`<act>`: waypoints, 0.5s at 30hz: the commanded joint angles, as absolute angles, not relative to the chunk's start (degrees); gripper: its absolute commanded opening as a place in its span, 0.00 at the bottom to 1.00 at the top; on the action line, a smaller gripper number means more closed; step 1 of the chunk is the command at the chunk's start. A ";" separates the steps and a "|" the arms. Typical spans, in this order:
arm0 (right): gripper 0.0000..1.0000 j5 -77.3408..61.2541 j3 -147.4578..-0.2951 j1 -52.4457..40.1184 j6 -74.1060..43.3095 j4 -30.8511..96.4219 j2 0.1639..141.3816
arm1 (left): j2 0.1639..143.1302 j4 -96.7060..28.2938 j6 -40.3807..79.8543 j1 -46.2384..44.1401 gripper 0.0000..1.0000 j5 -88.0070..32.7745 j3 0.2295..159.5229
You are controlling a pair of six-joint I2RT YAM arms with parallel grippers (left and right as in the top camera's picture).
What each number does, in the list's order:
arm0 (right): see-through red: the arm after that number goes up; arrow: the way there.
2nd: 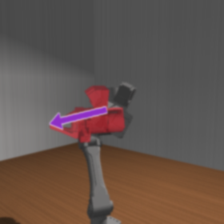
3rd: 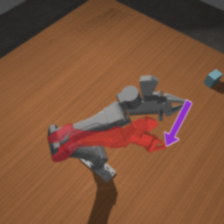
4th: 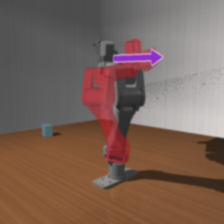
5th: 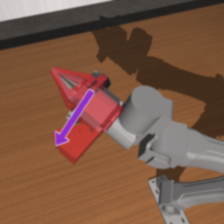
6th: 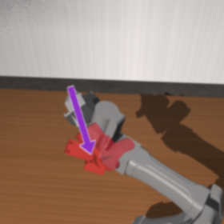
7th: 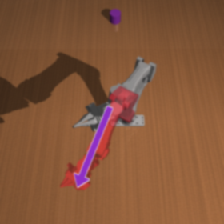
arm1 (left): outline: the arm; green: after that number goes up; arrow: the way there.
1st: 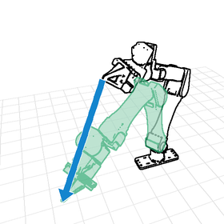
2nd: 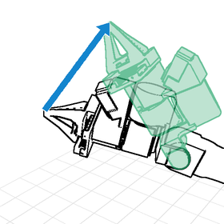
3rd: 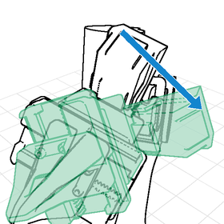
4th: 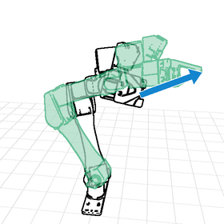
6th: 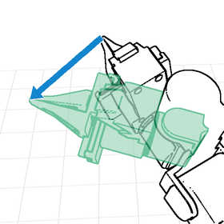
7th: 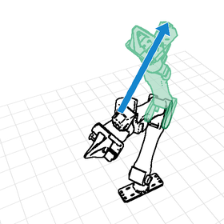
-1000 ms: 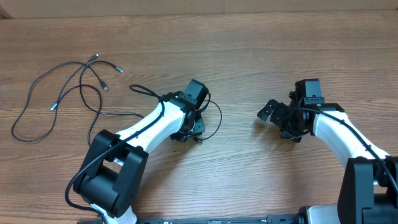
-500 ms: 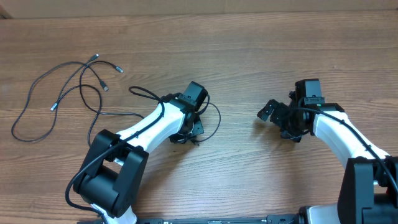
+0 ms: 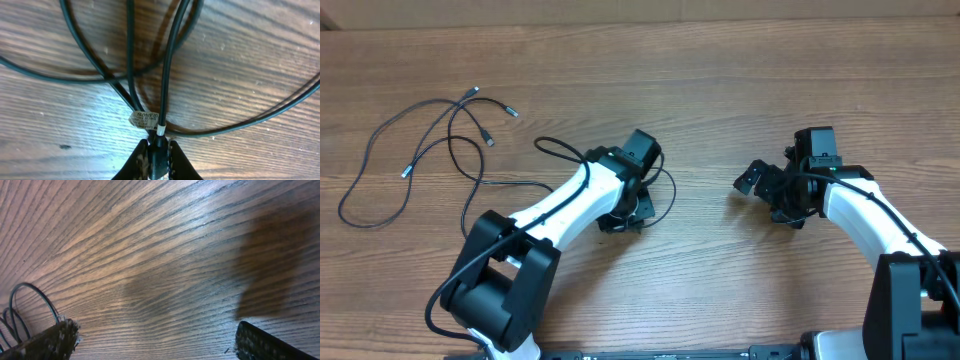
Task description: Untangle cables
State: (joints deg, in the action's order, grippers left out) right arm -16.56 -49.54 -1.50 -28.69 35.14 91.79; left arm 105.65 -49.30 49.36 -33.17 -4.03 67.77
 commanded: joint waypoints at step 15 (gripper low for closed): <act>1.00 -16.71 -49.89 -1.37 -28.64 34.83 91.53 | 104.71 -48.42 54.24 -36.95 0.33 0.89 67.96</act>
